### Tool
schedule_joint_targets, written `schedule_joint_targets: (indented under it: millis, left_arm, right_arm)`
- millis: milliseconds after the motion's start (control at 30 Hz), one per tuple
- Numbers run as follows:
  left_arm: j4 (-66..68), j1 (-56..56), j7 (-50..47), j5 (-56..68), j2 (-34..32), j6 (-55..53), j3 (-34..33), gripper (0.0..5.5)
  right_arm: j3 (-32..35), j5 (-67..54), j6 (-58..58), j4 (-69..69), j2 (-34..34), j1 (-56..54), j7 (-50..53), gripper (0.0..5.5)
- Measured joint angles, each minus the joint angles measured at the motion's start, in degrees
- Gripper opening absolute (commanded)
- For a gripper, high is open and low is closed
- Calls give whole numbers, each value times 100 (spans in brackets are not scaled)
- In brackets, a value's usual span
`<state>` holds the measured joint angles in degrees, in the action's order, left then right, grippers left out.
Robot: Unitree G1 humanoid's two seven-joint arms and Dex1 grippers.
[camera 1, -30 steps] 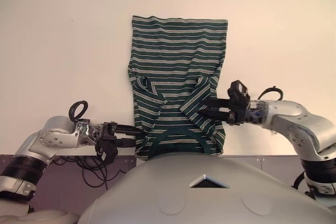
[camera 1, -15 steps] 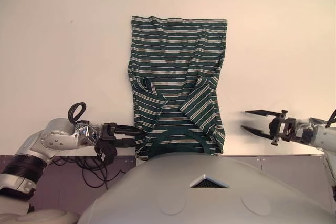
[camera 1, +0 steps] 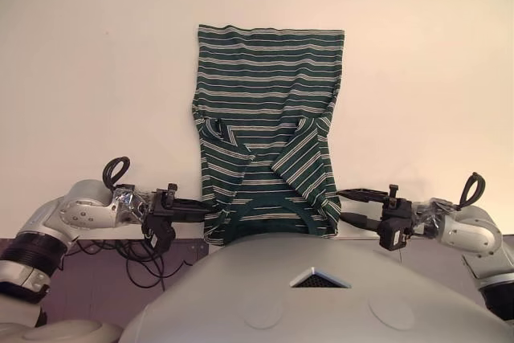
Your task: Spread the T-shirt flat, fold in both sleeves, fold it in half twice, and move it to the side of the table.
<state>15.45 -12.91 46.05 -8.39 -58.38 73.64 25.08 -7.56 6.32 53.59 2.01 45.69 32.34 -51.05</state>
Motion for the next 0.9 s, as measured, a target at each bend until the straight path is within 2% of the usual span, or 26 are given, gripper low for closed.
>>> schedule_joint_targets:
  millis: [233, 333, 433, 533, 600, 733, 800, 867, 900]
  left_arm:
    - [-17, 12, -55, 2, -26, 1, 18, 0]
    - [-21, 30, -55, 2, -42, -1, 62, 0]
    - [-89, 42, 47, 266, -180, -307, 326, 0]
    - [-639, -261, 566, 1280, -409, -1326, 734, 0]
    - [-1321, -575, 1122, 2301, -659, -2501, 1032, 0]
    - [-2443, -708, 2284, 4186, -1549, -4708, 1111, 0]
    - [-2830, -452, 2818, 5689, -1838, -6113, 670, 0]
    - [-2736, 123, 2936, 6854, -1739, -7262, -87, 0]
    - [-2592, 352, 2783, 6868, -1558, -7396, -340, 0]
  right_arm:
    - [-325, 99, -24, 43, 37, 2, 123, 102]
    - [-441, 105, -93, 79, 73, 10, 126, 62]
    - [-614, -272, -608, 314, 389, 87, -8, 6]
    - [-676, -1042, -1271, 604, 501, 296, -282, 2]
    - [-711, -1893, -1938, 945, 710, 465, -585, 2]
    - [-489, -3962, -3334, 1580, 1244, 584, -1196, 2]
    - [-130, -5457, -4363, 1956, 1398, 434, -1407, 2]
    - [201, -6495, -5314, 2237, 1386, -94, -1290, 2]
    - [261, -6616, -5610, 2263, 1351, -369, -1118, 2]
